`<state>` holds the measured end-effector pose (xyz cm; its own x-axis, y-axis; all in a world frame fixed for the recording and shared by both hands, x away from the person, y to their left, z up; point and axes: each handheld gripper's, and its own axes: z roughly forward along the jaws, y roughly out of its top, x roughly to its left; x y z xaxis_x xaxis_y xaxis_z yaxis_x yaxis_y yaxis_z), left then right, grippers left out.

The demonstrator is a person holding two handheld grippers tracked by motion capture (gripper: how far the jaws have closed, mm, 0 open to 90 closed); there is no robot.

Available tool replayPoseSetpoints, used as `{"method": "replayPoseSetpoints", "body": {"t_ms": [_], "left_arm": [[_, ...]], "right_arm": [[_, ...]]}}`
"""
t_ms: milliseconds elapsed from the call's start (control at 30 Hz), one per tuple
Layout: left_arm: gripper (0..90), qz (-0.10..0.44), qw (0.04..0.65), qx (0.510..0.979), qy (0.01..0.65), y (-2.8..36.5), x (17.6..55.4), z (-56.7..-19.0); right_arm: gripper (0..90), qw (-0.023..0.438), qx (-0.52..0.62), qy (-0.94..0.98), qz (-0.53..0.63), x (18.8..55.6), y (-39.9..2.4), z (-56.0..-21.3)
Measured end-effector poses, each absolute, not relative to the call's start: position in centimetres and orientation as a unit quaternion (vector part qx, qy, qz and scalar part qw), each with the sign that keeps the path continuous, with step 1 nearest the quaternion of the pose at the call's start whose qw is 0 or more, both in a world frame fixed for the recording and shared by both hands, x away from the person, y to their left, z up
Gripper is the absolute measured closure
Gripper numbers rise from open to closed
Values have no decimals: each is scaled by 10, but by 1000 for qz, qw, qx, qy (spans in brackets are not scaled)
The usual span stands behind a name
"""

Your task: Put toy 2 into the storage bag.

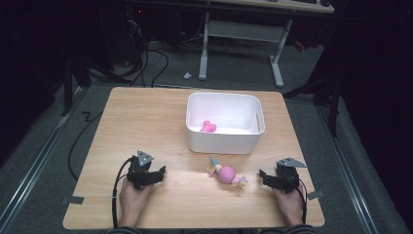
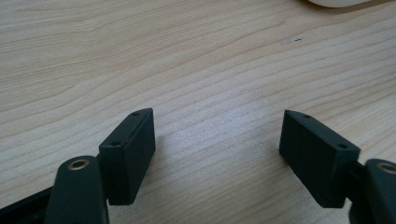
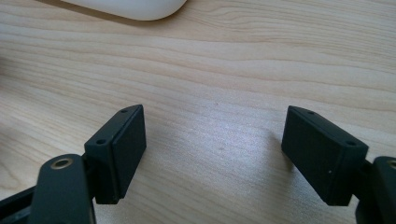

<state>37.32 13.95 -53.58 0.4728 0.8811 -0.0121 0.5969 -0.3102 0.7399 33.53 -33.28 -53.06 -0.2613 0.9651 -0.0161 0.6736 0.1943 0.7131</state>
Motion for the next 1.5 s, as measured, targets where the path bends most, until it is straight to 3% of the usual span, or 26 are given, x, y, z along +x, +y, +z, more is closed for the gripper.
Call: {"method": "replayPoseSetpoints", "body": {"t_ms": [400,800,1167,1500], "left_arm": [[243,201,350,786,468,139,373,-536],[242,201,350,786,468,139,373,-536],[240,201,350,786,468,138,372,-536],[239,201,350,786,468,138,372,-536]], "right_arm": [[299,237,572,725,302,335,-331,-525],[355,190,538,745,344,320,-325,-503],[349,188,498,761,370,313,-311,-484],[329,154,459,786,384,312,-284,-477]]}}
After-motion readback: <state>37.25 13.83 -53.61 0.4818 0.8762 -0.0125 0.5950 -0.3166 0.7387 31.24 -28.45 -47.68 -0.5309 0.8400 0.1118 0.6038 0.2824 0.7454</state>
